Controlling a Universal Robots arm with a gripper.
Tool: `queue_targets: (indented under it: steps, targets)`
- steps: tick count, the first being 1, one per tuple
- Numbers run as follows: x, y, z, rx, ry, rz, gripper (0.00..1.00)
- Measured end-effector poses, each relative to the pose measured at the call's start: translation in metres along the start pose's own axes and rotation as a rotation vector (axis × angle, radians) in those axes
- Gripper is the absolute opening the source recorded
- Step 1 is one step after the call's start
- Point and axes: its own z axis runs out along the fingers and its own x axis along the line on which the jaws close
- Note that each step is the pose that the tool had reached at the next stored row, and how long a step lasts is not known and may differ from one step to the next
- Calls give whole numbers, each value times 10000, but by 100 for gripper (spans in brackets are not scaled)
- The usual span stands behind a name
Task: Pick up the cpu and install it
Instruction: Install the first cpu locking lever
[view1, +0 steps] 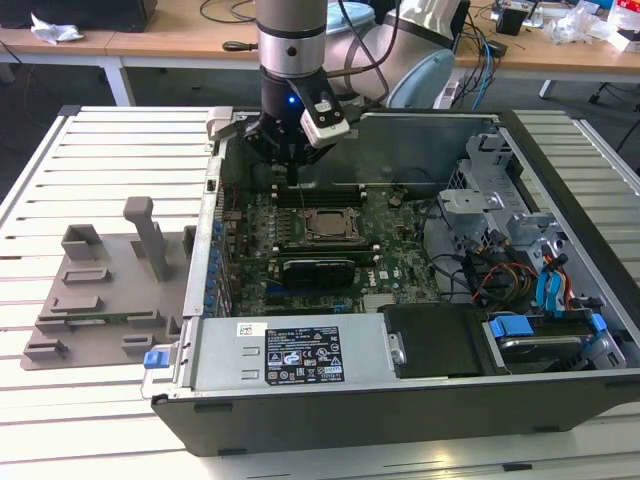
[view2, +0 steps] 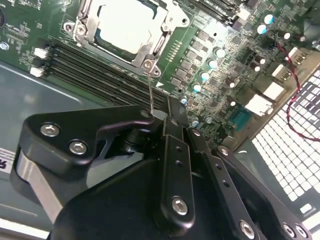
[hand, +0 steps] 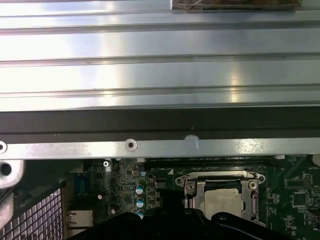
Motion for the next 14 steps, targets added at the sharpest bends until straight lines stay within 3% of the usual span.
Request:
queue_targets:
  steps: [14]
  targets:
    - [-188, 5, 33, 2, 30, -1, 11]
